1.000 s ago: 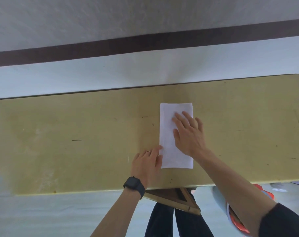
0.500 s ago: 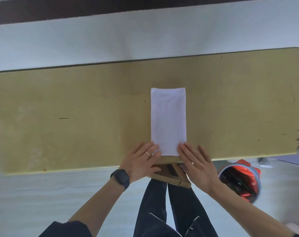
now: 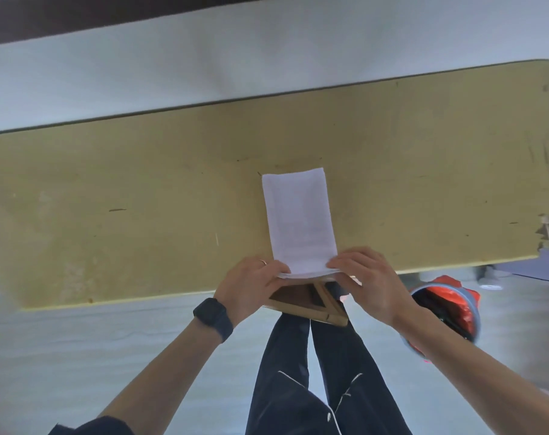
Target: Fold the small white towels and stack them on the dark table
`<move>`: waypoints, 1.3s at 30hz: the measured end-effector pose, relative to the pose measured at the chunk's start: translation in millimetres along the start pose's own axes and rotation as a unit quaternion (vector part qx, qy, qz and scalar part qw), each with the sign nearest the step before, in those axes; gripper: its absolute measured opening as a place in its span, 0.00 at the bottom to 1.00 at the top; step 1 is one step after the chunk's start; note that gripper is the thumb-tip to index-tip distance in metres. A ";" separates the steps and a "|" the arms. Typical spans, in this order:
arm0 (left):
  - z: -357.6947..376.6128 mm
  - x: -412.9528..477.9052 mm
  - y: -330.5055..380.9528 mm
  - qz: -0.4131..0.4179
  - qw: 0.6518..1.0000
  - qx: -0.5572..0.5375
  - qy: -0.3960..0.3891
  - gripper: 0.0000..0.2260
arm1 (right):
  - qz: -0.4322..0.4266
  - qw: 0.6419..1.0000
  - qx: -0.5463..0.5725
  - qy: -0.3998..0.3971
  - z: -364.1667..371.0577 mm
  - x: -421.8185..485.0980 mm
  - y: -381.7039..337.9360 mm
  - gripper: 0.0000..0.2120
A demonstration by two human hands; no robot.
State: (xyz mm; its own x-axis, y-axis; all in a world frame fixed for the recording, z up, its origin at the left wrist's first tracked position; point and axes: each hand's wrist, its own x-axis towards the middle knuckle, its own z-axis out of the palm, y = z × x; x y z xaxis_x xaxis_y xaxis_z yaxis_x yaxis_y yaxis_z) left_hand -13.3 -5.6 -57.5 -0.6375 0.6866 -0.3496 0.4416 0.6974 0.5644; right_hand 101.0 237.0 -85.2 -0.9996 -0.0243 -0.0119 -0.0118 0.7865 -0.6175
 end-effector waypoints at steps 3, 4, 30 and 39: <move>-35.5 19.4 8.3 -0.103 0.991 -0.076 -0.047 0.12 | 0.098 0.989 0.109 -0.022 -29.4 37.3 -10.7 0.07; -44.8 27.1 8.9 -0.126 0.985 -0.110 -0.032 0.12 | 0.143 0.978 0.150 -0.018 -36.3 51.5 -12.9 0.05; -51.0 140.5 -31.6 -0.246 0.937 -0.189 0.158 0.08 | 0.382 0.916 0.113 0.040 -7.5 178.5 4.4 0.06; -43.8 135.4 -30.1 -0.237 0.944 -0.162 0.163 0.11 | 0.376 0.924 0.052 0.045 -5.0 184.1 4.8 0.09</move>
State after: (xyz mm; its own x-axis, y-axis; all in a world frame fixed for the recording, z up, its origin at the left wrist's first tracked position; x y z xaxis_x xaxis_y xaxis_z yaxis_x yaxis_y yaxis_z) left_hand -140.6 57.4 -89.0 -0.8988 0.1762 -0.4013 -0.1246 0.7752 0.6193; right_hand -83.3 239.4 -86.4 -0.7216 0.5604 -0.4066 0.6855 0.4960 -0.5329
